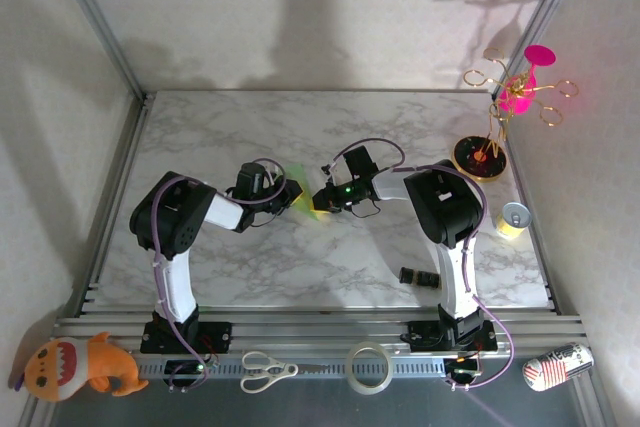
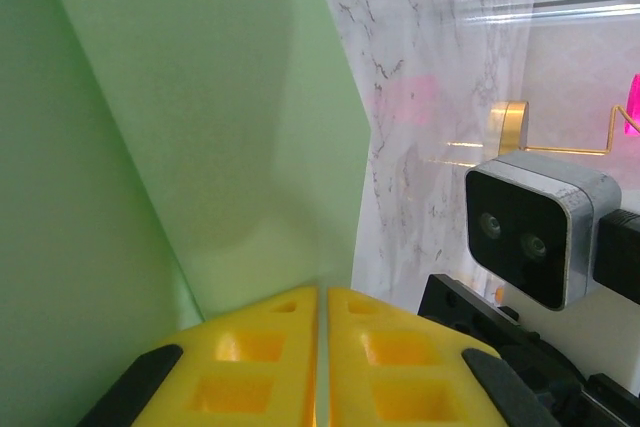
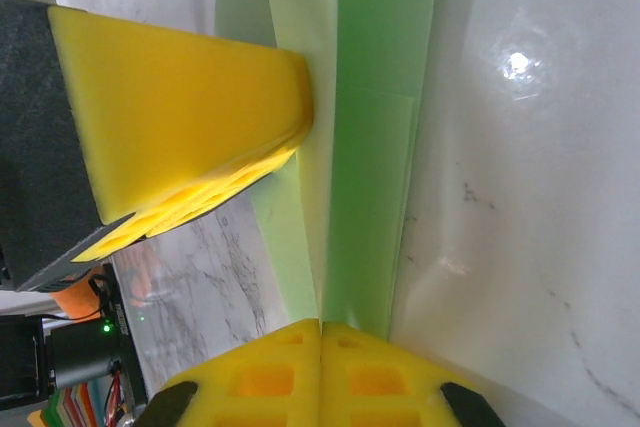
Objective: Fold a paper plane with a square sheet of paper (pick it up from the middle)
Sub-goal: Fourth fold the wing at the center of the table.
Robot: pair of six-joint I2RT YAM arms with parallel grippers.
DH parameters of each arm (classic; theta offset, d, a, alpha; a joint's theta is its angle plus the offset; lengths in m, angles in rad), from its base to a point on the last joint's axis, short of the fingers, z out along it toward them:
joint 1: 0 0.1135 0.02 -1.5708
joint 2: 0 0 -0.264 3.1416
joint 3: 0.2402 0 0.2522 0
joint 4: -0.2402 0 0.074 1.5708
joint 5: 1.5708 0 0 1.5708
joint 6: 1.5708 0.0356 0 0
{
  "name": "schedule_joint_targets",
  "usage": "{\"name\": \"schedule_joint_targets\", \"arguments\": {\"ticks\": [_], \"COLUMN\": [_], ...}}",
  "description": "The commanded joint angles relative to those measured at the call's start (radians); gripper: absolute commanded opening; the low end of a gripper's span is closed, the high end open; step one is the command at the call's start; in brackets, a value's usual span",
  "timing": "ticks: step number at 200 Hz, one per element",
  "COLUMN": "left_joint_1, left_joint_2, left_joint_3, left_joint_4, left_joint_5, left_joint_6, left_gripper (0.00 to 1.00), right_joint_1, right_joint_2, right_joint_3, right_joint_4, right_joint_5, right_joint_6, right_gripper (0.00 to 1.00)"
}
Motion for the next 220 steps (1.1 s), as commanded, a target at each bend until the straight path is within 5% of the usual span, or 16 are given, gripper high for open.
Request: {"name": "schedule_joint_targets", "arguments": {"ticks": [1, 220], "left_joint_1": [-0.004, 0.005], "left_joint_2": [0.016, 0.019], "left_joint_3": [0.017, 0.023], "left_joint_4": [0.021, -0.142], "left_joint_5": [0.006, -0.1], "left_joint_6": [-0.003, 0.013], "left_gripper": [0.11, 0.09], "right_joint_1": [-0.033, -0.031], "right_joint_2": [0.082, 0.087], "right_joint_3": [-0.026, -0.012], "right_joint_4": [-0.119, -0.158], "right_joint_5": [0.211, 0.249], "right_joint_6": [-0.01, -0.033], "right_gripper": [0.03, 0.08]}}
